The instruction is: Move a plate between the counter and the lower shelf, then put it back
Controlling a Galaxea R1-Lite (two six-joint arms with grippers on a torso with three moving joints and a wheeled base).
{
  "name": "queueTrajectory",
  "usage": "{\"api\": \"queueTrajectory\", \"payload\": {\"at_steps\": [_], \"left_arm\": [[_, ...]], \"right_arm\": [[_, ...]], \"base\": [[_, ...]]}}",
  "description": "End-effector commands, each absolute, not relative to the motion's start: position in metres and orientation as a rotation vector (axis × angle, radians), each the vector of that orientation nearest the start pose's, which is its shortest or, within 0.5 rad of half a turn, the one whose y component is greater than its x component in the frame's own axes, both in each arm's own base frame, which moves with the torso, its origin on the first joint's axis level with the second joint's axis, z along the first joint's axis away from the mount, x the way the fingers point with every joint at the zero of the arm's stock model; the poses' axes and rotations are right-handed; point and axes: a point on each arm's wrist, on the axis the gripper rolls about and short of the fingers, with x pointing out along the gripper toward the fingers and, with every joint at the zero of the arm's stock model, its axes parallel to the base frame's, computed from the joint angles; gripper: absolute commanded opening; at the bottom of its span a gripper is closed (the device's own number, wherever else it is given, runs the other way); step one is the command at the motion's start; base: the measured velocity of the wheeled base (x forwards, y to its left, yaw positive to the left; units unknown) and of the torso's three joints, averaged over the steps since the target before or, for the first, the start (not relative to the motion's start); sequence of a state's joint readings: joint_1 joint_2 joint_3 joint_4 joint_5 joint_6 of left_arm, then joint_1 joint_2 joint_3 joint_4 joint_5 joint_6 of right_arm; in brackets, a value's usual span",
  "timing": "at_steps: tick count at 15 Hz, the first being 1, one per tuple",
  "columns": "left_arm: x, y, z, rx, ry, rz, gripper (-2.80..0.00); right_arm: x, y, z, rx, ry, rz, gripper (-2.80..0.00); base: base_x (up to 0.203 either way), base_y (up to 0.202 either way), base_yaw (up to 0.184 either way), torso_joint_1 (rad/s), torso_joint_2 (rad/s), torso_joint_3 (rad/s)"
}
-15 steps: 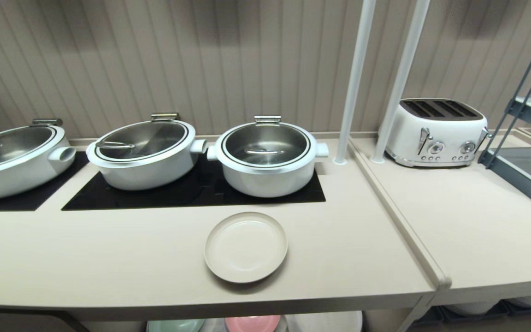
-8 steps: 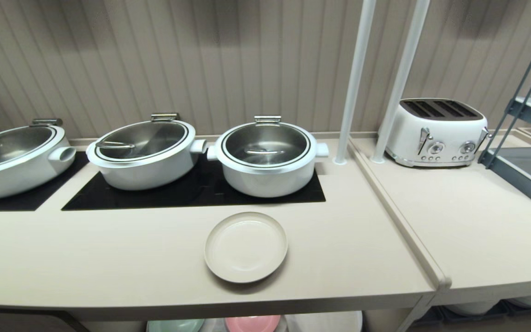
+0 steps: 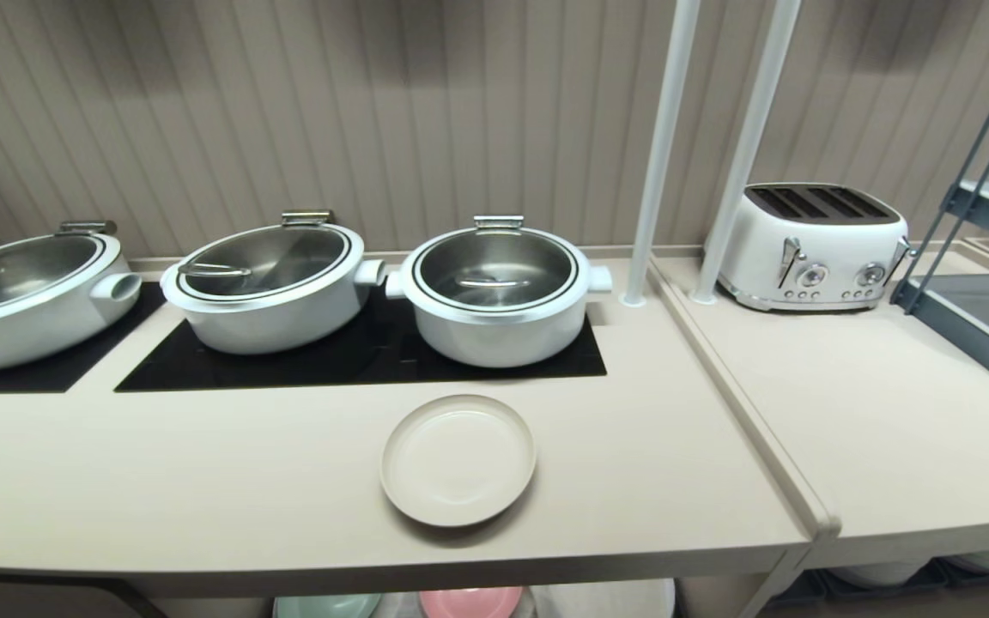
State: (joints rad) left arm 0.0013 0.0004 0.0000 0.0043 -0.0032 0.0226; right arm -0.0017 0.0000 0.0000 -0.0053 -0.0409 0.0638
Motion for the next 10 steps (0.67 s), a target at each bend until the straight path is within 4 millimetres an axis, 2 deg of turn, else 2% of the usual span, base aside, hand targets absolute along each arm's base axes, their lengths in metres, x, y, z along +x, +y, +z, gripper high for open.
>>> {"api": "queueTrajectory", "payload": {"at_steps": [1,10], "left_arm": [[-0.0228,-0.0001,0.075,0.023,0.005,-0.002,-2.8],[-0.0228,-0.0001,0.075,0.023,0.005,-0.002,-2.8]], "right_arm": [[-0.0228,-0.0009,0.0761,0.065,-0.008,-0.043,-2.8],[-0.0228,-0.0009,0.0761,0.065,-0.008,-0.043,-2.8]], "base": [[0.0,0.0,0.0,0.0,0.0,0.0],[0.0,0.0,0.0,0.0,0.0,0.0]]}}
